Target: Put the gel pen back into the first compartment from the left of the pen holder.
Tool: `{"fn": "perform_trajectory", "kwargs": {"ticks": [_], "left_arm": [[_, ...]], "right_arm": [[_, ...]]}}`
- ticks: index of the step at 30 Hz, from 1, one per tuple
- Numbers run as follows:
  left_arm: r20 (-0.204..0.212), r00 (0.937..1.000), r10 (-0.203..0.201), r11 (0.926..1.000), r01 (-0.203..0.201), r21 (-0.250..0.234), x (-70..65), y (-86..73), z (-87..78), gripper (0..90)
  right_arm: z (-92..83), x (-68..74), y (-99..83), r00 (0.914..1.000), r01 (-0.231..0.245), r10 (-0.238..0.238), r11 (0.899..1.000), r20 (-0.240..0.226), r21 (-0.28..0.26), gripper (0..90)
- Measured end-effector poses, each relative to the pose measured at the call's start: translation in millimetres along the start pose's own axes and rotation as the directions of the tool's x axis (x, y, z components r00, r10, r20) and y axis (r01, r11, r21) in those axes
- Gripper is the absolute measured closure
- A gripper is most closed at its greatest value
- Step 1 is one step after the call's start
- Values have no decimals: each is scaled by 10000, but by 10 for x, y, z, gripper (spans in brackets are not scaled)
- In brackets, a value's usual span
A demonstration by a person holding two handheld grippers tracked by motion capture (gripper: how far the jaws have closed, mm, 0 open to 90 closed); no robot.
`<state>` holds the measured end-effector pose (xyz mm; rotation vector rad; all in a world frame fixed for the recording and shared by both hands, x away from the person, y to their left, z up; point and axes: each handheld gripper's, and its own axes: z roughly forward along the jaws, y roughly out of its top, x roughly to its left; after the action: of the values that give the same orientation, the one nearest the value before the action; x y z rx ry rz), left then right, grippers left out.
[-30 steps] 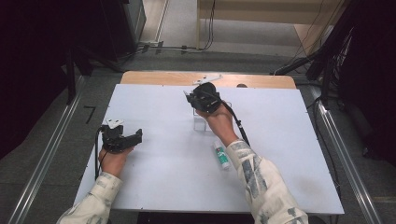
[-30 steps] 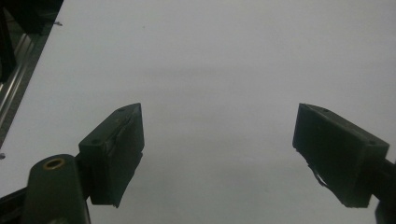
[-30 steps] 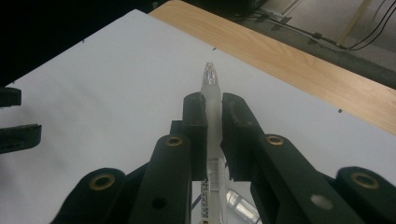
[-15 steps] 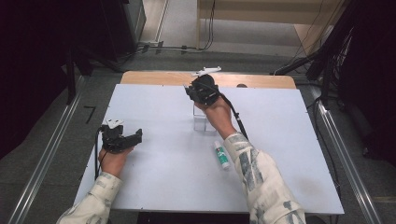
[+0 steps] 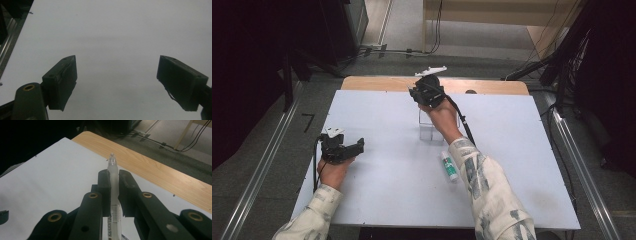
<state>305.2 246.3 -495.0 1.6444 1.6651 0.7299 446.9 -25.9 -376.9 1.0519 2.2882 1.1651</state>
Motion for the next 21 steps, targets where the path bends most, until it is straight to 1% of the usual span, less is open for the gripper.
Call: {"fn": "perform_trajectory", "kwargs": {"ticks": [2,7,10,15,21], "left_arm": [[-1,10000,-21,10000,21,-15,2,1,1,170],[9,10000,-28,10000,28,-7,3,0,0,170],[0,10000,-21,10000,21,-4,2,0,0,170],[16,10000,-45,10000,45,-25,4,0,-2,170],[33,10000,-43,10000,43,31,16,0,-5,170]], "right_arm": [[11,-8,10,10000,-58,58,10000,8,2,787],[37,-18,31,10000,-33,34,10000,55,-46,787],[51,-26,38,9999,-136,137,9998,8,-113,787],[100,-36,19,9997,-262,261,9996,-38,-81,785],[115,-27,3,9998,-193,193,9998,-16,28,785]]}}
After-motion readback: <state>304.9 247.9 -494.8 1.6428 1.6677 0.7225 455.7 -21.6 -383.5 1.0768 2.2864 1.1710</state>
